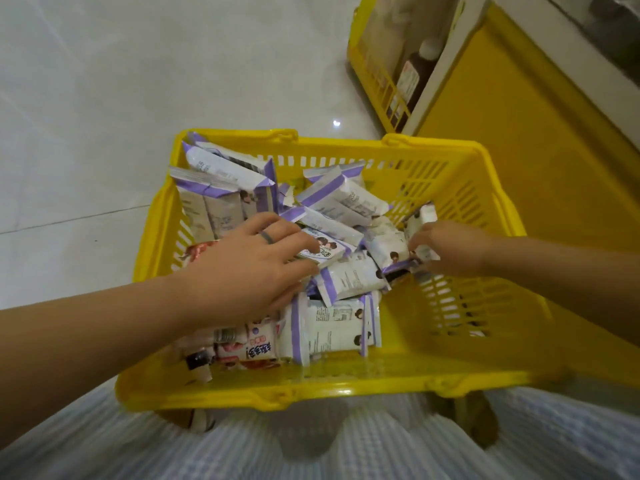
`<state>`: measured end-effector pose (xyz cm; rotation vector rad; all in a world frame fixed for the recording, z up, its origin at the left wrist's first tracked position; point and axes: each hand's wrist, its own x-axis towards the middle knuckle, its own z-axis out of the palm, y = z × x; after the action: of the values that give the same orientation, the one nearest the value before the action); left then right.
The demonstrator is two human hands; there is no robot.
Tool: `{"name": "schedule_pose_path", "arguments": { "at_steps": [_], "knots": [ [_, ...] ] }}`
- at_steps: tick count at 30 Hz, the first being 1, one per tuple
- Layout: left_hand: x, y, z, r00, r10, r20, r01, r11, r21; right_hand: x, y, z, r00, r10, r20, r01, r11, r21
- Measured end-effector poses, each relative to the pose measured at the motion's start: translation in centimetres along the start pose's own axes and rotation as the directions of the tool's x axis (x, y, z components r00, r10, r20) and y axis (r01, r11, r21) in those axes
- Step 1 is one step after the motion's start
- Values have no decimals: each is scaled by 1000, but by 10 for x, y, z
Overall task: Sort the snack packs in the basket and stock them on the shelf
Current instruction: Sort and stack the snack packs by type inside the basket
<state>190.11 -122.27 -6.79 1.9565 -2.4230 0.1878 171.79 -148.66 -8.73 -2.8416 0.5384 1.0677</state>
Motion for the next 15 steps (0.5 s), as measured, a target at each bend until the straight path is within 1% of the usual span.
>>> {"name": "schedule_pose_path", "arguments": {
  "at_steps": [1, 3, 5, 7, 8, 9, 11, 15],
  "knots": [
    [9, 3, 5, 1000, 15, 18, -15, 1000, -5, 2, 3, 5, 1000, -12, -22, 9, 993, -114],
    [28, 10, 17, 996, 39, 85, -39, 999, 6, 6, 11, 15, 999, -27, -17, 20, 952, -306],
    [45, 17, 30, 973, 23, 229, -31, 999, 31, 11, 16, 24, 1000, -22, -4, 18, 909, -417],
    [56, 22, 44, 913, -33, 407, 10, 998, 59, 16, 18, 33, 1000, -5, -8, 1, 875, -483],
    [60, 23, 49, 877, -45, 478, 16, 998, 66, 18, 18, 37, 1000, 10, -16, -16, 858, -513],
    [63, 24, 53, 852, -53, 521, 25, 998, 62, 21, 18, 40, 999, 24, -31, -37, 841, -540],
    [67, 25, 58, 822, -74, 564, 56, 997, 48, 25, 17, 42, 997, 43, -60, -69, 821, -566],
    [72, 24, 62, 782, -99, 616, 92, 995, 44, 31, 12, 35, 994, 59, -93, -101, 825, -556]
  ]
}}
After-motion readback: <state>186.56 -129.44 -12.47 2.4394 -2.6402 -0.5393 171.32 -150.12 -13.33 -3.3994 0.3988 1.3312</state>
